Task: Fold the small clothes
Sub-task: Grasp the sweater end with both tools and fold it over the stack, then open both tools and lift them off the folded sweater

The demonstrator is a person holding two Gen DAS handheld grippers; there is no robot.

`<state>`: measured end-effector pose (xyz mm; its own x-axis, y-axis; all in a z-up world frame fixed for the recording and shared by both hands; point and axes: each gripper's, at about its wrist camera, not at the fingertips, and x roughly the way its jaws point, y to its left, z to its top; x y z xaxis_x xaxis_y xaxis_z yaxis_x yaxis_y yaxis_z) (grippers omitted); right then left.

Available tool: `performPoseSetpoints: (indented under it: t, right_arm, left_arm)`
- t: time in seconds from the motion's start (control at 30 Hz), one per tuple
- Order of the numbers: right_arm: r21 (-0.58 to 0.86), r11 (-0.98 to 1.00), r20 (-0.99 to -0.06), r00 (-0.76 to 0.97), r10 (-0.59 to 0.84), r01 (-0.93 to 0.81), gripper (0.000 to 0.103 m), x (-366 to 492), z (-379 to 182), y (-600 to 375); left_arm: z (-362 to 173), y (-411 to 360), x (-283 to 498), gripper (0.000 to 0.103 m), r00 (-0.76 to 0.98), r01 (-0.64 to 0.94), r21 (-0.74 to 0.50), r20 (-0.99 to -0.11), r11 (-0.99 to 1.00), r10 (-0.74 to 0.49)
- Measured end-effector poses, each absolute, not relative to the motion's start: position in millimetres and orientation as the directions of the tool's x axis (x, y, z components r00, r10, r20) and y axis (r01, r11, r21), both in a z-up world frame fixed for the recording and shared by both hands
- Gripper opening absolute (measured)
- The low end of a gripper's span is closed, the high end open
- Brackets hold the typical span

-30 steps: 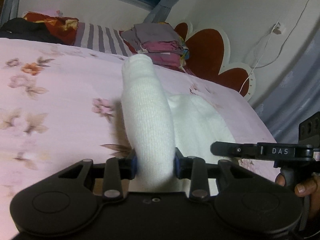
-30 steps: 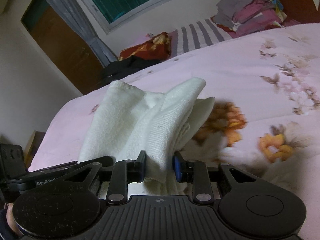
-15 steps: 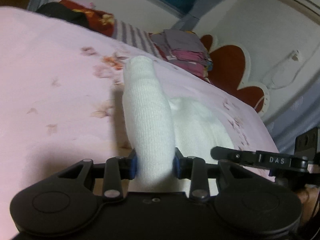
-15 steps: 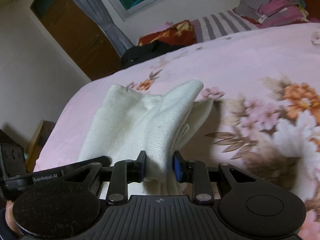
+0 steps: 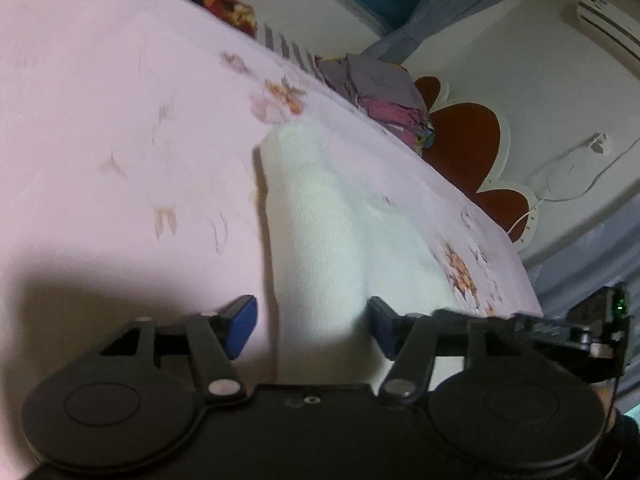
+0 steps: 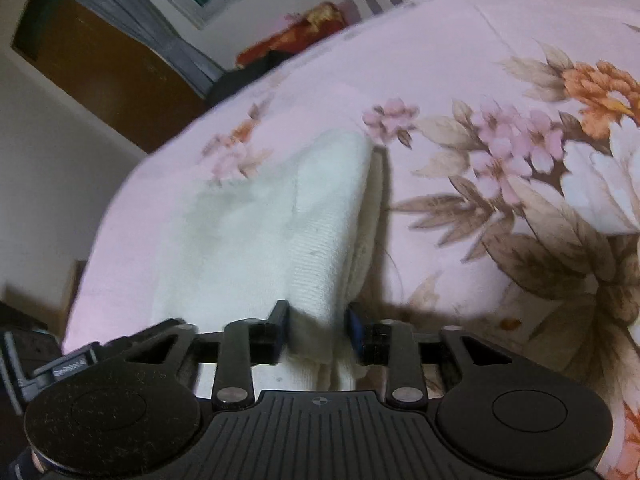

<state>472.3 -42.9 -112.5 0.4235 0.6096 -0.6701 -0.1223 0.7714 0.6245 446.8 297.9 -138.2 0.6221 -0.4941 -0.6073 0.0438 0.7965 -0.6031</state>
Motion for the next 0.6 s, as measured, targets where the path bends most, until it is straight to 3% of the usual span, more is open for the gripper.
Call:
performPoseSetpoints:
  t: [0.07,0.1,0.2,0.37,0.43,0.47,0.57,0.6]
  right_arm:
    - [0.636,0.763,-0.632,0.490,0.601,-0.115,0.068,475.2,-106.7,-54.5]
    - [0.658,0.746,-0.620,0.492,0.611,-0.099,0.068,481.8,-107.7,-58.5]
    - [0.708,0.705,-0.610,0.478,0.632,-0.028,0.068,508.6,-119.2,-65.0]
    - [0.752,0.659,-0.591,0.449,0.670,0.007,0.067,539.5,-139.0,-59.4]
    - [0.746,0.665,-0.587,0.446,0.676,-0.028,0.043,545.1,-138.1,-55.1]
    - [0.728,0.685,-0.597,0.450,0.665,-0.046,0.022,546.8,-136.7,-52.3]
    - [0.651,0.725,-0.546,0.524,0.654,-0.226,0.018,534.2,-116.8,-47.2]
    - [0.617,0.739,-0.535,0.545,0.646,-0.270,0.018,529.2,-112.1,-44.9]
  left_arm:
    - [-135.4,304.2,453.9,0.067,0.639,0.051,-0.607,-0.590,0.793,-0.493]
    - [-135.3,307.2,461.6,0.066,0.640,0.051,-0.619,-0.582,0.783,-0.502]
    - [-141.2,314.6,487.2,0.052,0.620,0.056,-0.676,-0.553,0.735,-0.556]
    - [-156.1,314.4,519.5,0.052,0.588,0.042,-0.731,-0.533,0.681,-0.608]
    - [-163.7,315.3,525.8,0.049,0.589,0.059,-0.756,-0.501,0.652,-0.634]
    - [-164.9,315.2,525.7,0.046,0.604,0.084,-0.759,-0.476,0.646,-0.639]
    - [-159.6,317.2,513.3,0.042,0.693,0.194,-0.743,-0.358,0.641,-0.625]
    - [-160.1,317.3,512.7,0.042,0.707,0.194,-0.727,-0.362,0.659,-0.608]
